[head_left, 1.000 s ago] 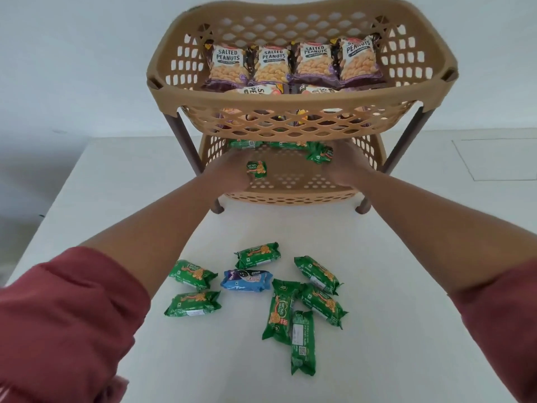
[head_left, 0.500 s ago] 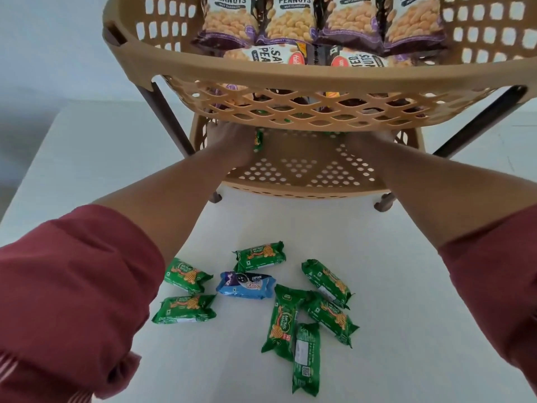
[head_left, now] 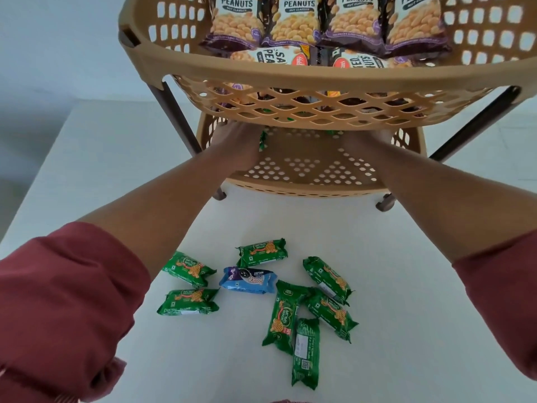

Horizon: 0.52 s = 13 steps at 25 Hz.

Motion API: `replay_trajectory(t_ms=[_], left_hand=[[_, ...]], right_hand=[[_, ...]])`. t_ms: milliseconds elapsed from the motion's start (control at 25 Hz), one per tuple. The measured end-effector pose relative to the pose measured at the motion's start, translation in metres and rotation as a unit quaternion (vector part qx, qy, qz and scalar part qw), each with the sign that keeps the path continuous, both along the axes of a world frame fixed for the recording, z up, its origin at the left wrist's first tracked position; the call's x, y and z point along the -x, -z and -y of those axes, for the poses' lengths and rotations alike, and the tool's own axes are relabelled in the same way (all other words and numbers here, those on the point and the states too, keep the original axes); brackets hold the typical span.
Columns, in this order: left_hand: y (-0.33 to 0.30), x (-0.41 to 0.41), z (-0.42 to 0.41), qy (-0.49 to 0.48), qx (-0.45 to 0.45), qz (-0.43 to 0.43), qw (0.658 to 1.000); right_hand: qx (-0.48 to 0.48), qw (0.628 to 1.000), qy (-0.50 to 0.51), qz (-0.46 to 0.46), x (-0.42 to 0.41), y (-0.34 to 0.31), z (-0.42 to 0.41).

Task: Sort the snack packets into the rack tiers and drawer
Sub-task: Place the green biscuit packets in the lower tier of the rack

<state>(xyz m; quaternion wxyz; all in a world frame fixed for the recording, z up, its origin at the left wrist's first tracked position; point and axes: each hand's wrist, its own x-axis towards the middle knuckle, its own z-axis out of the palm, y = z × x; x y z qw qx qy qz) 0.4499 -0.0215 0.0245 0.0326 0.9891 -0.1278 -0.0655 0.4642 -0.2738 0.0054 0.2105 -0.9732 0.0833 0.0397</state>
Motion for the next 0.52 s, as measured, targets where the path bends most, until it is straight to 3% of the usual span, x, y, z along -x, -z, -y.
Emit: replay_trajectory(t_ms=[200, 360, 520], left_hand=[[-0.021, 0.059, -0.009, 0.059, 0.091, 0.095, 0.990], [-0.020, 0.137, -0.033, 0.072, 0.166, 0.078, 0.980], [0.006, 0.201, -0.055, 0.000, 0.195, 0.057, 0.979]], right_hand=[[0.025, 0.994, -0.100, 0.038, 0.039, -0.025, -0.013], [-0.005, 0.971, -0.207, 0.120, 0.106, -0.042, -0.019], [-0.019, 0.949, -0.277, 0.146, 0.169, -0.033, -0.036]])
